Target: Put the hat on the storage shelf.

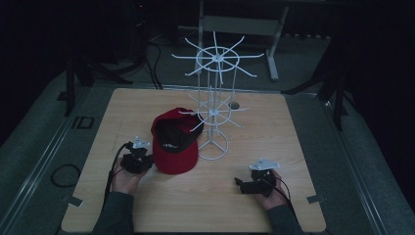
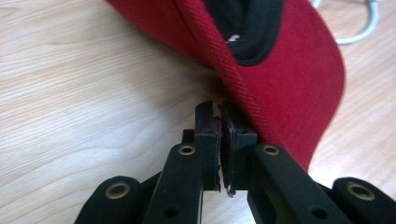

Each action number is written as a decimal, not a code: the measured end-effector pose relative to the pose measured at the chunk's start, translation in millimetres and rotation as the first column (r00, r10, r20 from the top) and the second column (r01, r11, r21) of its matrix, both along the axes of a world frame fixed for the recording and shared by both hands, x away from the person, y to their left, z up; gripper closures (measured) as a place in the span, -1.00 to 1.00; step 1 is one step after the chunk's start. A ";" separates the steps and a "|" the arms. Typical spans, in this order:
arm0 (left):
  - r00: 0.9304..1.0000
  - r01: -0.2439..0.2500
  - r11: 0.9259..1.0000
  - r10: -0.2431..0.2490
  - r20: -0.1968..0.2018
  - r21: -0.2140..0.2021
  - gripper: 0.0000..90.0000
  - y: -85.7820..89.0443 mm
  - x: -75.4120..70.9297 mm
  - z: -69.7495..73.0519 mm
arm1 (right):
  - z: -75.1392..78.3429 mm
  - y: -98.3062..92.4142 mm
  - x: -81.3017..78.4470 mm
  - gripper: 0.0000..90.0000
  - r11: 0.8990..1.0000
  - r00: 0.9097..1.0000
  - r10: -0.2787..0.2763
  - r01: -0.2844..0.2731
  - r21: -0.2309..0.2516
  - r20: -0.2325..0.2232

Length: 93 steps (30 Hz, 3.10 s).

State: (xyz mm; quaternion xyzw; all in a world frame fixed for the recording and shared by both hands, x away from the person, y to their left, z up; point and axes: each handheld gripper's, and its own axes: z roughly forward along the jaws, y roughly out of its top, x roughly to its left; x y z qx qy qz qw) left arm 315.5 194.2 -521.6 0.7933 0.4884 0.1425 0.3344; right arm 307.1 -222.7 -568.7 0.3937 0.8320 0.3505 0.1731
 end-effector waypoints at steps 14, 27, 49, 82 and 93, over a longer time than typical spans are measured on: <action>0.998 -0.051 0.994 0.055 0.034 -0.099 0.38 28.7 -11.1 20.4 | 0.0 0.0 0.0 -0.71 1.000 1.000 0.000 0.000 0.000 0.000; 1.000 -0.007 0.988 0.007 -0.002 -0.157 0.15 22.4 -7.2 20.0 | 0.0 0.0 0.0 -0.71 1.000 1.000 0.000 0.000 0.000 0.000; 0.992 0.048 0.983 -0.068 -0.109 -0.176 0.26 9.5 13.8 -1.2 | 0.1 0.1 -0.1 -0.71 1.000 1.000 -0.001 0.001 0.000 -0.002; 0.967 0.146 0.971 -0.181 -0.180 -0.190 0.48 -12.6 22.8 -23.7 | 0.1 0.0 -0.1 -0.71 1.000 1.000 -0.001 0.001 0.000 -0.002; 0.976 0.130 0.963 -0.166 -0.137 -0.237 0.71 -7.0 14.0 -24.3 | 0.0 0.0 0.0 -0.71 1.000 1.000 0.000 0.000 0.000 -0.001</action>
